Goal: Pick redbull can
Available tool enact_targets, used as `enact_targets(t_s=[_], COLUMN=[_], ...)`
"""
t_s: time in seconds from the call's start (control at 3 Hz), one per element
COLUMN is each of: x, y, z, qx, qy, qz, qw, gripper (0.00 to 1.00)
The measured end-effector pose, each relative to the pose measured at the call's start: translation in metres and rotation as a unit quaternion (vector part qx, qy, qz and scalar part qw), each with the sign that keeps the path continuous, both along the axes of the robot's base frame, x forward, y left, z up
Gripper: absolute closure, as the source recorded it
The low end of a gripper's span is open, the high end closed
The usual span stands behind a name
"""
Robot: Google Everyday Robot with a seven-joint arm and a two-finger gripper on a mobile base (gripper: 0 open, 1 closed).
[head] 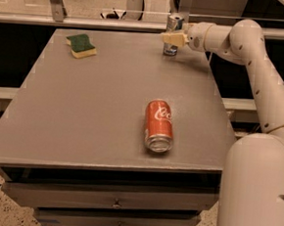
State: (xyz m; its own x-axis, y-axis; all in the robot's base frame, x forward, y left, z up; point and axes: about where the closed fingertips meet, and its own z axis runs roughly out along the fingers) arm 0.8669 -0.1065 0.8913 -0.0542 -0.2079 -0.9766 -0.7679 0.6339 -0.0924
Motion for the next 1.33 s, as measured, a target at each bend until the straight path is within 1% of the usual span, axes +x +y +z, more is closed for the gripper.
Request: enact_targets(t_s=[0.33, 0.67, 1.0, 1.33], x=[-0.006, -0.02, -0.046, -0.075], y=[0.002, 0.003, 0.005, 0.006], z=[-0.001, 0.006, 0.021, 0.047], qx=[0.008, 0.019, 0.046, 0.071], qy=[0.008, 0.011, 0.011, 0.001], qz=[0.007, 0.015, 0.028, 0.045], qw=[0.9999, 0.9996, 0.9985, 0.9964], gripper=[0.65, 0.88, 1.0, 1.0])
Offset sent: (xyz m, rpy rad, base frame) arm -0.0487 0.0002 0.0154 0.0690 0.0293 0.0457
